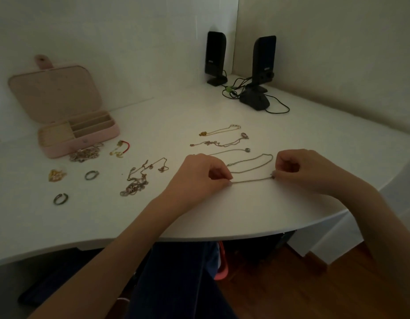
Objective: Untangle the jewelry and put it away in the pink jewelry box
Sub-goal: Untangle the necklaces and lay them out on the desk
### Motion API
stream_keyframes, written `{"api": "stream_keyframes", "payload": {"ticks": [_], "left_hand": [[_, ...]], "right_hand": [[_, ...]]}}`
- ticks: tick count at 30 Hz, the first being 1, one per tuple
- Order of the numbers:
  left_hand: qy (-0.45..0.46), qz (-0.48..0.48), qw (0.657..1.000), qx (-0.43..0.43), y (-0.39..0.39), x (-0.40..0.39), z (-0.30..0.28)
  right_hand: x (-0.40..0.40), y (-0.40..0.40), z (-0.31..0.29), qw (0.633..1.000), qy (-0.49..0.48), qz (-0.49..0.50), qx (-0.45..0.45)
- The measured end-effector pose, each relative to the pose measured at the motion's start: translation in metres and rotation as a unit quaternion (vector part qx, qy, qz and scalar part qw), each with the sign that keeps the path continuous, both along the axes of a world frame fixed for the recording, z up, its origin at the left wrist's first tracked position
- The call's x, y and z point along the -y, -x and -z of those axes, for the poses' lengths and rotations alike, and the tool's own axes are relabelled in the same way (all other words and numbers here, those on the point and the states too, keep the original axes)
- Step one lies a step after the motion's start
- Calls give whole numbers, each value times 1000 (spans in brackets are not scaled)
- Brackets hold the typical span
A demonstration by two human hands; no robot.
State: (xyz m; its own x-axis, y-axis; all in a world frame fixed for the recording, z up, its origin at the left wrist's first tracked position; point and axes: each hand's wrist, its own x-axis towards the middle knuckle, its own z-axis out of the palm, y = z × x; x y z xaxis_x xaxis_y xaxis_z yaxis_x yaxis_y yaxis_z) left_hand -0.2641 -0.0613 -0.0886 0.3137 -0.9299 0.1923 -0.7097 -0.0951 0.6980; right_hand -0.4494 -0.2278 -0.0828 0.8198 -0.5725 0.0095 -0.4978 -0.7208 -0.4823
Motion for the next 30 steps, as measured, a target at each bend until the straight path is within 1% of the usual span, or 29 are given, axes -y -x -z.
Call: {"api": "stream_keyframes", "payload": {"ticks": [3,6,11,13,15,17,19,22,24,26,28,30], "left_hand": [[-10,9,1000,18,-3,-2,-1],[-24,7,999,30,-7,-5,-2],[-23,10,1000,17,-14,-12,-7],[-17,1,1000,2,-21,-18,-10],[-7,-18,1000,-6,-30,-26,-12],[2,-44,999,-3,-41,-35,-14],[3,-69,998,14,-54,-46,-17],[3,-112,994,4,-74,-67,-20],[13,-140,990,16,-89,-82,-21],[16,-168,985,23,-102,-95,-22],[9,-183,983,29,-110,-104,-21],[7,-181,983,29,-116,-110,-19]], "right_hand": [[-1,-2,1,1000,7,8,12],[0,-3,3,1000,10,14,3],[2,-3,2,1000,-3,14,-2],[2,-4,0,1000,3,14,-6],[2,-8,-1,999,29,23,-2],[-1,-16,-3,998,56,35,20],[-9,-28,-7,997,60,30,47],[-28,-54,-12,996,25,-20,84],[-45,-77,-16,993,8,-71,99],[-64,-102,-17,987,3,-133,93],[-79,-126,-18,979,5,-191,68],[-89,-150,-19,974,18,-222,43]]}}
